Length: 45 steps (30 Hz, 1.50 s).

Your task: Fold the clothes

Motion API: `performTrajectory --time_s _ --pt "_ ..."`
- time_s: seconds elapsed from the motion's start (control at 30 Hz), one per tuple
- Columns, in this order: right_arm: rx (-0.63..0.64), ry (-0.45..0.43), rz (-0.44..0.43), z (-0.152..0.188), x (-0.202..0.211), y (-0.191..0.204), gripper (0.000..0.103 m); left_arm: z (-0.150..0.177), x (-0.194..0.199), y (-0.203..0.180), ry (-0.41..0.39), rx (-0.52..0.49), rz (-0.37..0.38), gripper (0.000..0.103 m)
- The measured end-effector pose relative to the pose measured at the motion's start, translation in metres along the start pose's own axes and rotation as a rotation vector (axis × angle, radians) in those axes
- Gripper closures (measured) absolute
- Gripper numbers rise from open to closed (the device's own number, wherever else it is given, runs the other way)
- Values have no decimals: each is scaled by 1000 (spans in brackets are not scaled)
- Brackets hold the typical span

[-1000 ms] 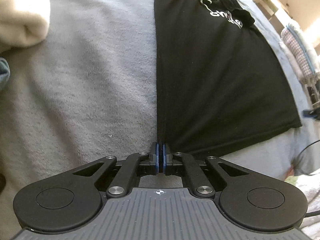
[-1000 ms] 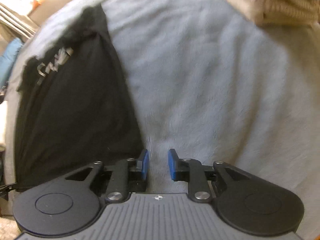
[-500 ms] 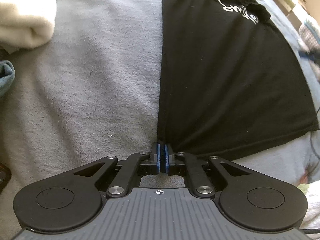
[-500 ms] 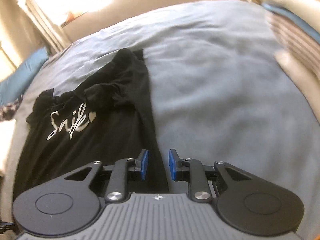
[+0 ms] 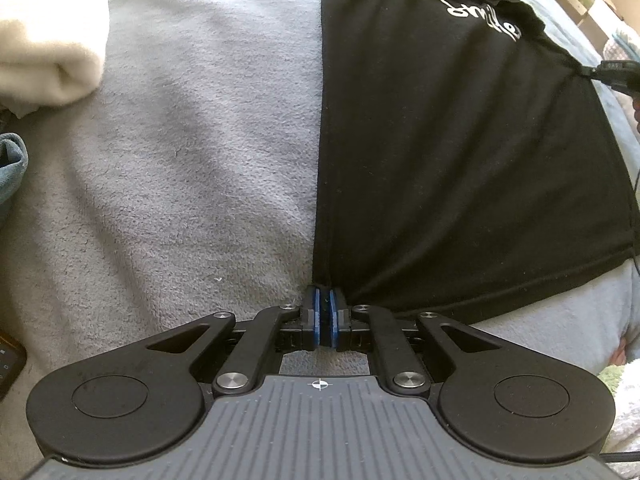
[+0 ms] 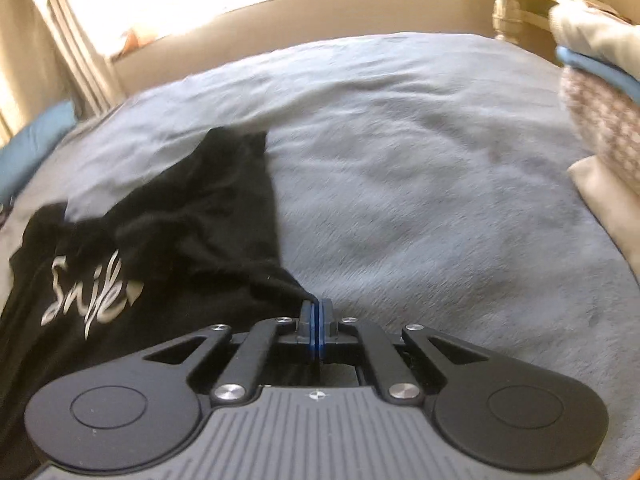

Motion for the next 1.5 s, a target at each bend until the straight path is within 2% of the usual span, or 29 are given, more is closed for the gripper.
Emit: performTrajectory --time_s 0.23,0.37,0.47,0.53,0.67,0.8,0.97,1.07,1.33,1.43,1.5 --pt "-73 -38 45 -14 -10 -12 103 2 4 -3 -5 -35 -35 96" --pt "-124 -1 61 -11 -27 -21 103 2 4 -4 -7 -44 -46 97" --pt "-193 18 -27 -7 -14 -29 97 2 4 -3 -7 -53 -49 96" --pt "-232 25 -108 1 11 -34 81 3 4 -4 -6 -63 -47 97" --pt "-246 61 -247 38 74 -40 78 5 4 0 -7 -74 -24 97" --pt "-352 191 -377 98 117 -48 77 9 8 10 -6 -56 43 97" --pt "-444 346 -312 174 115 -52 76 10 8 30 6 40 177 97" --pt "-502 367 -319 190 103 -55 76 13 9 37 -1 75 221 97" --pt "-496 380 -259 205 98 -44 79 19 15 36 -35 103 232 97" --pt "-348 373 -125 204 112 -27 78 28 25 41 -41 82 212 94" --pt "-307 362 -88 204 114 -21 78 26 28 42 -55 83 202 89"
Point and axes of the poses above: each gripper's, at about its wrist camera, not at the fingertips, and x roughly against the way its jaws point, y to its left, z to its underside, the point moved 5 cm from there along -x, roughly the way its jaws point, and after that the axes turned 15 degrees about y, right-handed, at the moved point
